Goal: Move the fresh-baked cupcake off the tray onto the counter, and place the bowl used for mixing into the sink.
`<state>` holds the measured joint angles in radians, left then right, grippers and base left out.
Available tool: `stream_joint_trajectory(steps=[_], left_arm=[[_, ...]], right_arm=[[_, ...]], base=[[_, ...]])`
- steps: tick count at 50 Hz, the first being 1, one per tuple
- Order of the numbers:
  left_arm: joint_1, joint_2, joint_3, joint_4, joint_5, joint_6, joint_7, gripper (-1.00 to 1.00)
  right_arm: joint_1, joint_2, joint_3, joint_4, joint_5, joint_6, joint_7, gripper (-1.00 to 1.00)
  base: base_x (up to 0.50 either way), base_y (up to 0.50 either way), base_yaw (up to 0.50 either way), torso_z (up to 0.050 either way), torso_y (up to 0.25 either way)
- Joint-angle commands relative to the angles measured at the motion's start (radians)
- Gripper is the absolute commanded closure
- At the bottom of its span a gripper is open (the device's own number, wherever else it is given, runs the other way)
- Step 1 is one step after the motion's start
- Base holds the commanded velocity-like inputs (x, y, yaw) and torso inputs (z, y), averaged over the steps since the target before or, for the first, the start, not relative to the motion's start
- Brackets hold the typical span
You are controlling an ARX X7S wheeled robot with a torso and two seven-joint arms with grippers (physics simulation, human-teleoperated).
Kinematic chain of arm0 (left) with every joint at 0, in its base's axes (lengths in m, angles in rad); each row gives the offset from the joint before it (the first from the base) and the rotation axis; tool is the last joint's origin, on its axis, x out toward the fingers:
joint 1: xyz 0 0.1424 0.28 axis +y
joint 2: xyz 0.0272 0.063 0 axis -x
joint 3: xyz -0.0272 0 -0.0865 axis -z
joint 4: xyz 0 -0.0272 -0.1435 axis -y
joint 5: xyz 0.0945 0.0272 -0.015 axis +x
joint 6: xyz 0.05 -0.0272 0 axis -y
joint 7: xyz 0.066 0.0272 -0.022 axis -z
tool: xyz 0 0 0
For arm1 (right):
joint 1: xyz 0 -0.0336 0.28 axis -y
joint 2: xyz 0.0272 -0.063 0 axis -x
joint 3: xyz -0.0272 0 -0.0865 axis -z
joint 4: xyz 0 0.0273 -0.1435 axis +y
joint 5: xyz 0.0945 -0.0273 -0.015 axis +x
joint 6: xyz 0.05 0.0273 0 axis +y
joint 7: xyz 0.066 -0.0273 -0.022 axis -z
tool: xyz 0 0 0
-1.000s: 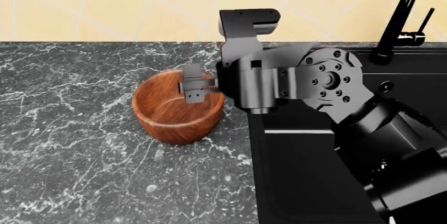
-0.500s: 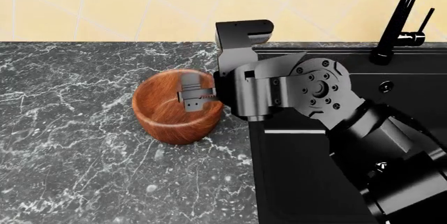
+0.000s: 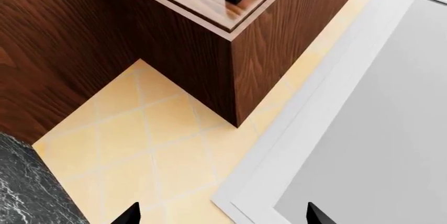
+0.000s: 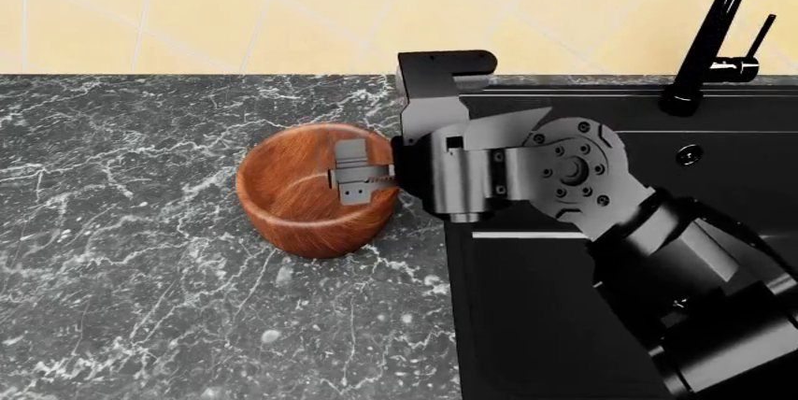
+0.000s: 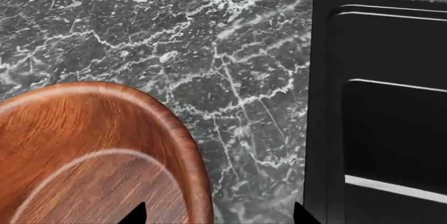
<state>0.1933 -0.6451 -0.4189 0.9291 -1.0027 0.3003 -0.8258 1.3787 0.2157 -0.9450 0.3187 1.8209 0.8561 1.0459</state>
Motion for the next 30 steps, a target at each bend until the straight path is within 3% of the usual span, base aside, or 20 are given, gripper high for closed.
stream_joint_trajectory(steps=[1,30], left_arm=[[0.000,-0.003,-0.001,0.001,-0.001,0.000,-0.003,-1.00],[-0.002,-0.006,0.000,0.002,0.000,0.000,-0.008,-1.00]], right_arm=[[-0.012,0.001,-0.007,-0.001,-0.004,-0.004,-0.021,-1.00],[-0.040,-0.006,-0.036,0.009,-0.032,-0.012,-0.081,-1.00]], base=[[0.00,0.00,0.00,0.000,0.000],[0.00,0.00,0.00,0.000,0.000]])
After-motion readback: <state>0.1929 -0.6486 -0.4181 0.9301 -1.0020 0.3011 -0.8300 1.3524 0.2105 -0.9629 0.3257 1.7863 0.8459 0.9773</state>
